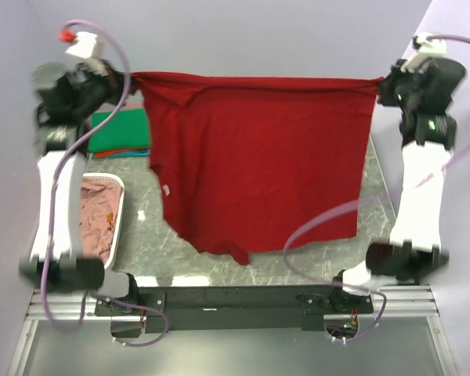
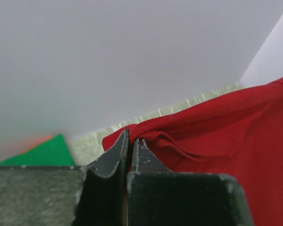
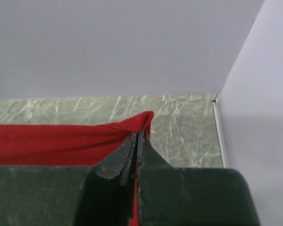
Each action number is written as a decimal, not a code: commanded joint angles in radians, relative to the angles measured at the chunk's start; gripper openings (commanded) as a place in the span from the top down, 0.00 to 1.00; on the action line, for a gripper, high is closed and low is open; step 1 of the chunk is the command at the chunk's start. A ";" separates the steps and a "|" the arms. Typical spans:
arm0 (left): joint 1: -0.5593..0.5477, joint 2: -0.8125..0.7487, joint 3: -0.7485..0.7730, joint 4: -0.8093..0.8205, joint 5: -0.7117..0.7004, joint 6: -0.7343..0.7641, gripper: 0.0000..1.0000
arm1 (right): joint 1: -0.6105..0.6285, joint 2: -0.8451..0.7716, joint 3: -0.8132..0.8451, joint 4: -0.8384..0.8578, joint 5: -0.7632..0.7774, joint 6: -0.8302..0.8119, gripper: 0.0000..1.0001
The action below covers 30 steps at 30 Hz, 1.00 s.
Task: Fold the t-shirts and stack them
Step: Flatten the tshirt out
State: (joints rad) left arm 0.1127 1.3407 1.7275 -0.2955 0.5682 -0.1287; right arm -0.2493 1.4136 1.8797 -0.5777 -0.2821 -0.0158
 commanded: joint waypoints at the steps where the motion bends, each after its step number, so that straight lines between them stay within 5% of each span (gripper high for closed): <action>1: -0.040 0.106 0.096 0.110 -0.080 0.020 0.99 | -0.021 0.129 0.162 0.053 0.095 -0.003 1.00; 6: -0.051 0.392 0.495 0.145 -0.151 -0.009 0.99 | -0.013 0.347 0.503 0.018 0.092 0.056 1.00; 11: -0.051 0.468 0.659 0.289 -0.203 -0.006 0.99 | -0.011 0.366 0.581 0.129 0.119 0.079 1.00; 17: -0.047 0.378 0.451 0.484 -0.211 0.026 0.99 | -0.011 0.291 0.383 0.311 0.121 0.086 1.00; 21: -0.047 0.289 0.127 0.556 -0.182 0.075 0.99 | -0.011 0.312 0.299 0.292 0.075 0.071 1.00; 30: -0.050 0.183 -0.437 0.440 -0.070 0.254 1.00 | -0.004 0.243 -0.241 0.302 0.008 -0.090 1.00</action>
State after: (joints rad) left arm 0.0341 1.5612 1.3842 0.1810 0.5026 0.0349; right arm -0.2333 1.6878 1.7504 -0.2855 -0.3161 -0.0143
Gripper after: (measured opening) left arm 0.034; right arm 0.008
